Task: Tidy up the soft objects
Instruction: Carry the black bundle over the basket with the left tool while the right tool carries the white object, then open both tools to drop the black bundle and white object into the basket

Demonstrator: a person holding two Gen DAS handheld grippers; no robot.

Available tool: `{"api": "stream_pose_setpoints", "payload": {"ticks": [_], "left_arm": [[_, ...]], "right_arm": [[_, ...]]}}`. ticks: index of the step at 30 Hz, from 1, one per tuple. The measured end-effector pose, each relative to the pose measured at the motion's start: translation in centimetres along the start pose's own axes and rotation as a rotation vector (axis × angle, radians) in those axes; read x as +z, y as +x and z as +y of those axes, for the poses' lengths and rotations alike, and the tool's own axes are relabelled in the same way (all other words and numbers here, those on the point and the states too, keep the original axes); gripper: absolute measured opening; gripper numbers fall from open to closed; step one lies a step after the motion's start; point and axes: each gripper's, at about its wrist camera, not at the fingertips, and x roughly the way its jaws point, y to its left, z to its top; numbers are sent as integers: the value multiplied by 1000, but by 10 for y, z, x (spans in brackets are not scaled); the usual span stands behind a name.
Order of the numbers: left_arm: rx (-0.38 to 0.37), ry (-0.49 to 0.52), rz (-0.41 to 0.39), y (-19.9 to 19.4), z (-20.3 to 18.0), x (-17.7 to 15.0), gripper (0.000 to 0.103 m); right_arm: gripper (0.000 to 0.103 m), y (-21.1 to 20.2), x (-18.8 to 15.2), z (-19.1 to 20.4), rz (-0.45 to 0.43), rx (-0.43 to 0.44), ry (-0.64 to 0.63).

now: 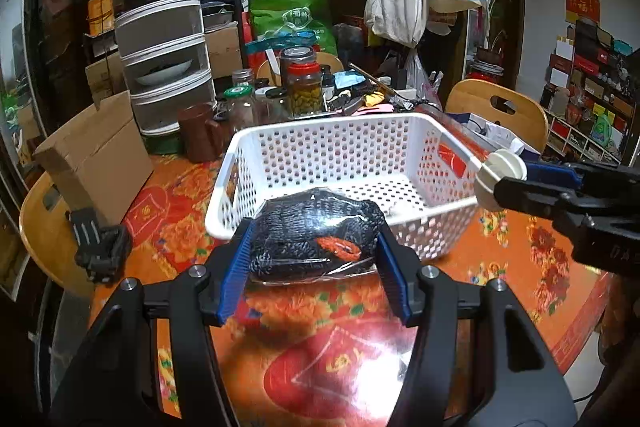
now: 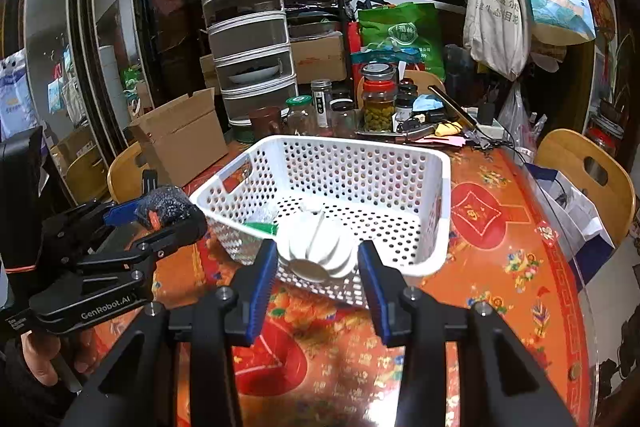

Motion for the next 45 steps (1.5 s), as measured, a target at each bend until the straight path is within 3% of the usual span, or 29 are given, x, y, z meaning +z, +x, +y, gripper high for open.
{"api": "stream_pose_setpoints", "payload": {"ticks": [6,11,17,23,31,33,35,40,43,45], "left_arm": [[-23,-18,57,35,7,42,56],[-18,-27,177,90,12,72,56],[-30,-76,351,167,20,79,56],[-36,-106,445,213,24,68,56],[-37,-120,441,224,27,62,57],[-45,-127,432,220,29,62,59],[-58,-135,422,216,31,63,65],[-51,-146,338,184,39,66,102],[-36,-155,272,149,47,63,103],[-41,-139,251,126,48,55,103]], "right_arm": [[41,28,28,-17,50,-14,14],[41,70,51,-26,148,-45,16],[41,127,60,-41,268,-82,31],[41,171,55,-56,368,-80,59],[42,180,54,-56,374,-45,63],[51,177,55,-52,355,-45,50],[70,172,56,-51,336,-37,50],[87,136,57,-50,257,-58,34],[98,104,52,-54,203,-62,74],[98,79,43,-55,148,-73,86]]}}
